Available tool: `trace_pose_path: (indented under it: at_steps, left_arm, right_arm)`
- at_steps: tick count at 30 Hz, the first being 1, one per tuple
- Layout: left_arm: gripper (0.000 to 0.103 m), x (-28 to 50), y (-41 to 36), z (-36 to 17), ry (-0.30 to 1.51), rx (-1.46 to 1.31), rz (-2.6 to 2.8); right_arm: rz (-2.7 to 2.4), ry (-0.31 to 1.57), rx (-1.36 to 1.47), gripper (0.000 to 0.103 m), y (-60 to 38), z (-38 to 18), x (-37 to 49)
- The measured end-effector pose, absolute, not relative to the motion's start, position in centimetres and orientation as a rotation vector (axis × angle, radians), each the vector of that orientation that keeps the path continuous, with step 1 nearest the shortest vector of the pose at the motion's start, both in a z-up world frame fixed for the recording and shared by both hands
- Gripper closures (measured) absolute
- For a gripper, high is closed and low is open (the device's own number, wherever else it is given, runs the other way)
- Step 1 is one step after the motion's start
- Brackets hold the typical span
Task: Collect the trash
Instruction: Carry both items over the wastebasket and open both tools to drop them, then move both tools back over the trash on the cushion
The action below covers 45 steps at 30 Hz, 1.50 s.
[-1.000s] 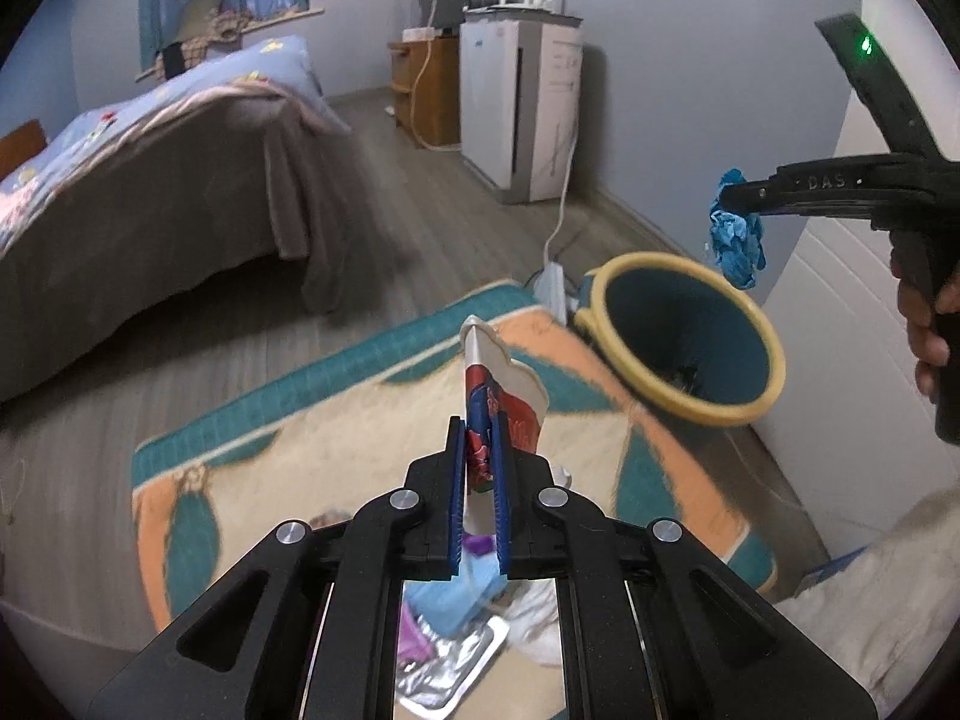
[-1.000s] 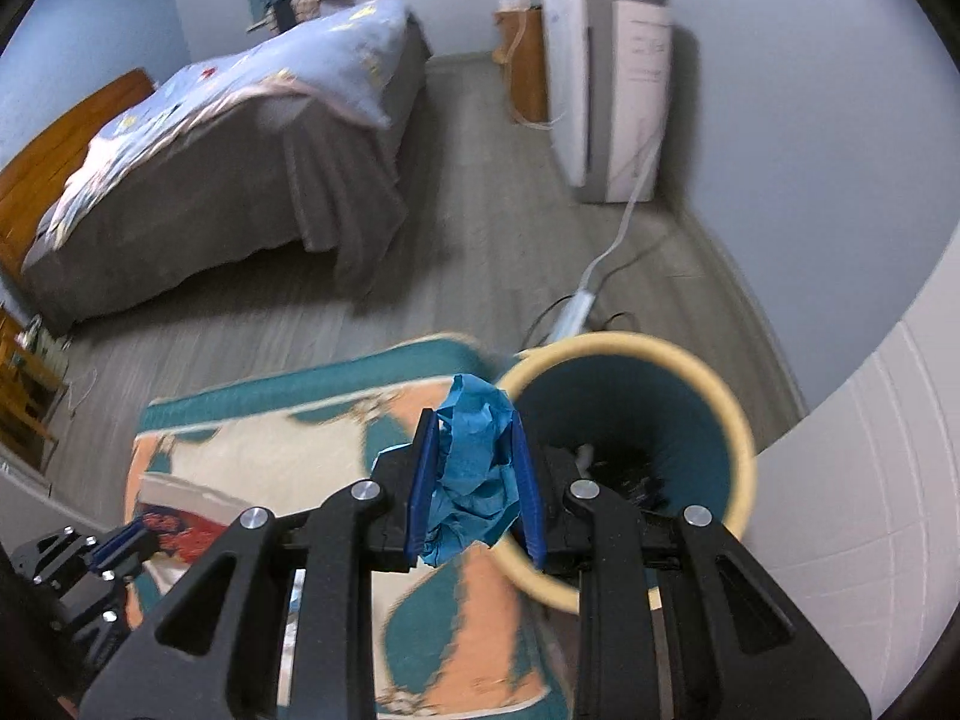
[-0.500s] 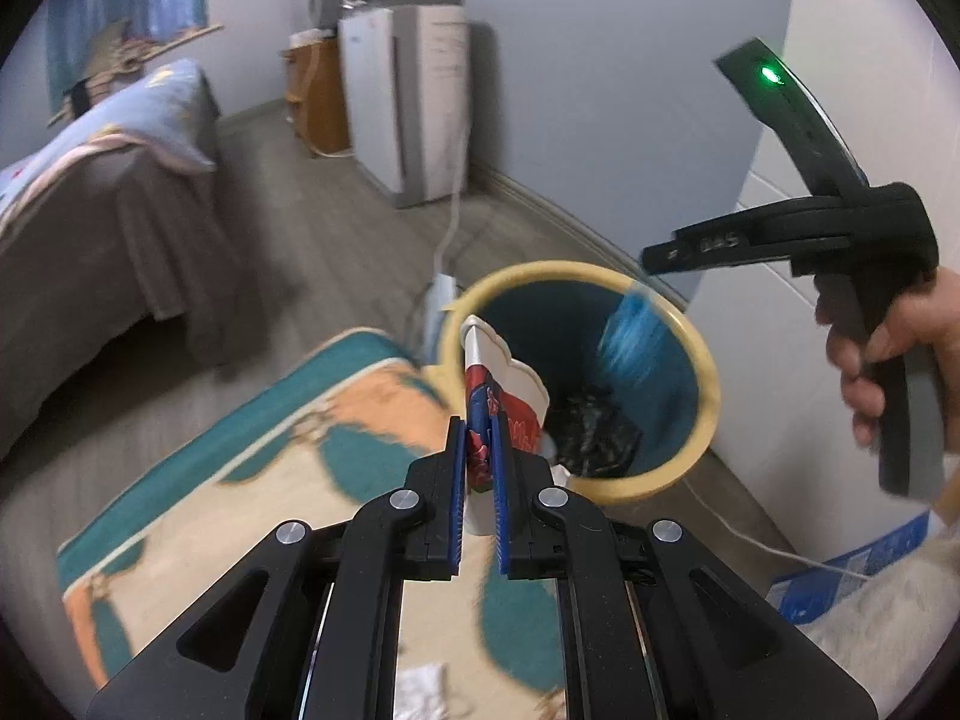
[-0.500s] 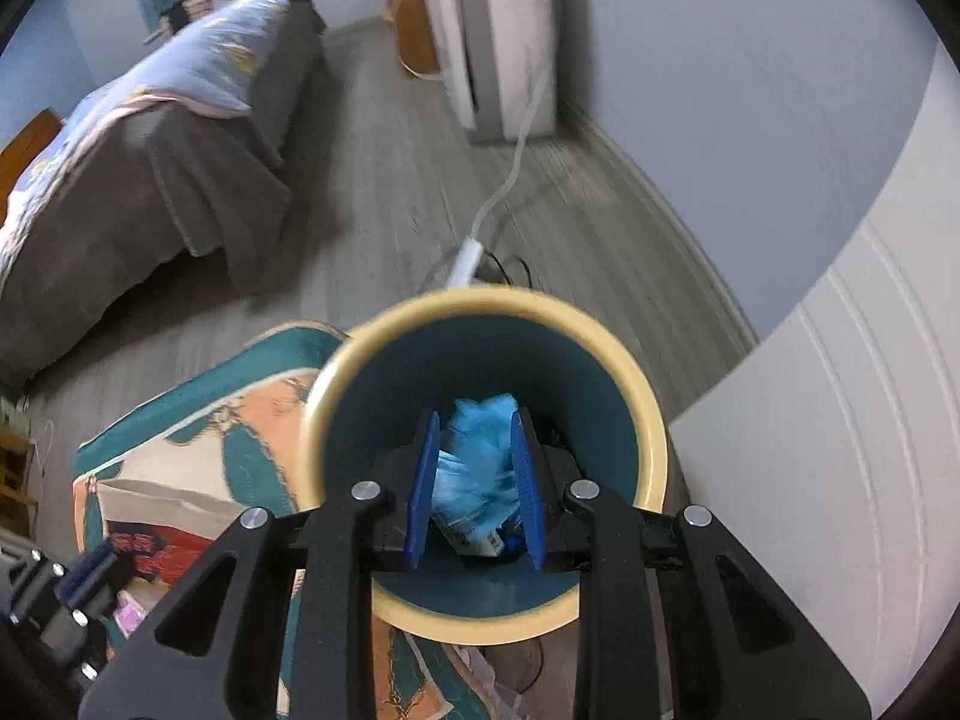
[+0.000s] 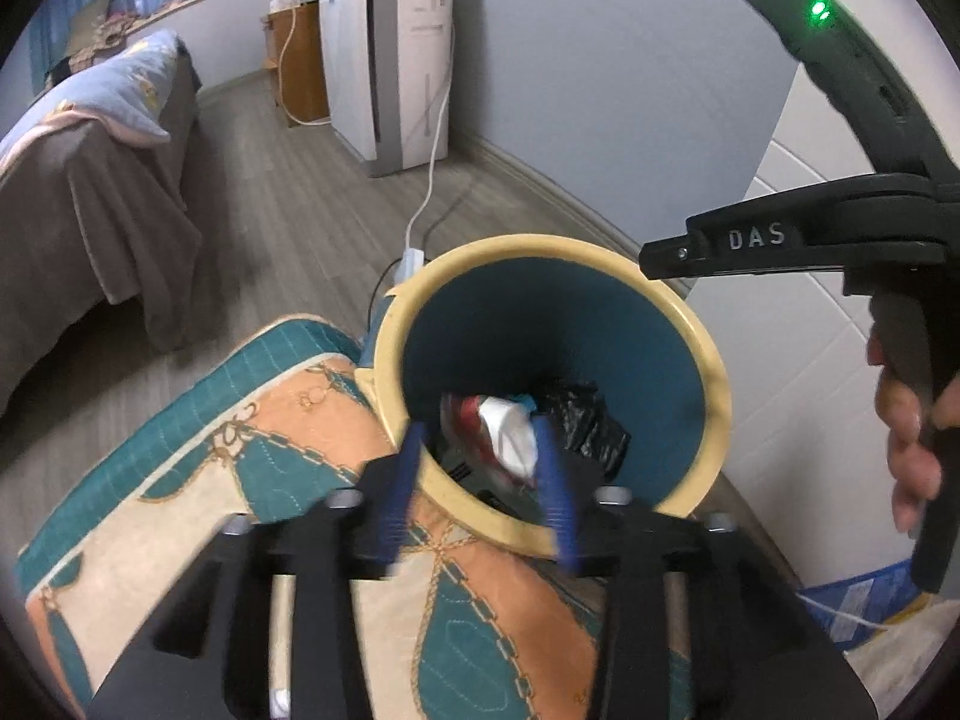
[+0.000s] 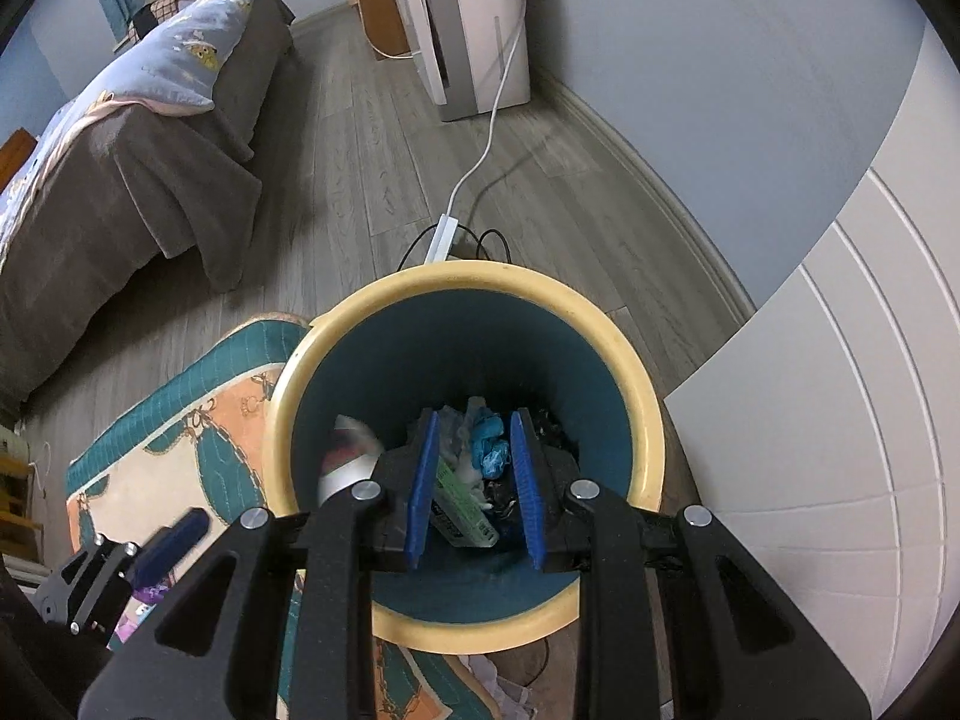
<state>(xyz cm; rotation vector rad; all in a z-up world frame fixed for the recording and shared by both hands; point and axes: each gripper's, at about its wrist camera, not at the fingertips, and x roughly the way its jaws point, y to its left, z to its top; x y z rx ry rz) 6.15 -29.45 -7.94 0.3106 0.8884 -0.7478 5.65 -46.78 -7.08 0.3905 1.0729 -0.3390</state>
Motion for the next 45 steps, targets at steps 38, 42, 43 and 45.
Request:
trace_pose_path:
  at_steps: [38, 42, 43, 45]
  left_arm:
    - [0.005, 0.9, 0.9, -2.2, 0.847, 0.101, -0.152]
    - [0.005, 0.9, 2.6, -3.8, 0.871, 0.105, -0.117]
    - [0.005, 1.0, 3.0, -4.6, 0.891, 0.105, -0.107]
    - [0.005, 1.0, 3.5, -5.8, 0.926, 0.099, -0.100]
  right_arm:
    - [-0.093, 1.011, 0.091, 0.006, -27.0, -3.4, 6.0]
    - [-0.049, 1.048, 0.015, 0.006, -23.3, -4.6, 5.9]
    - [-0.034, 1.061, -0.002, 0.006, -22.5, -4.9, 5.9]
    - [-0.001, 1.086, -0.029, 0.006, -20.7, -5.5, 5.9]
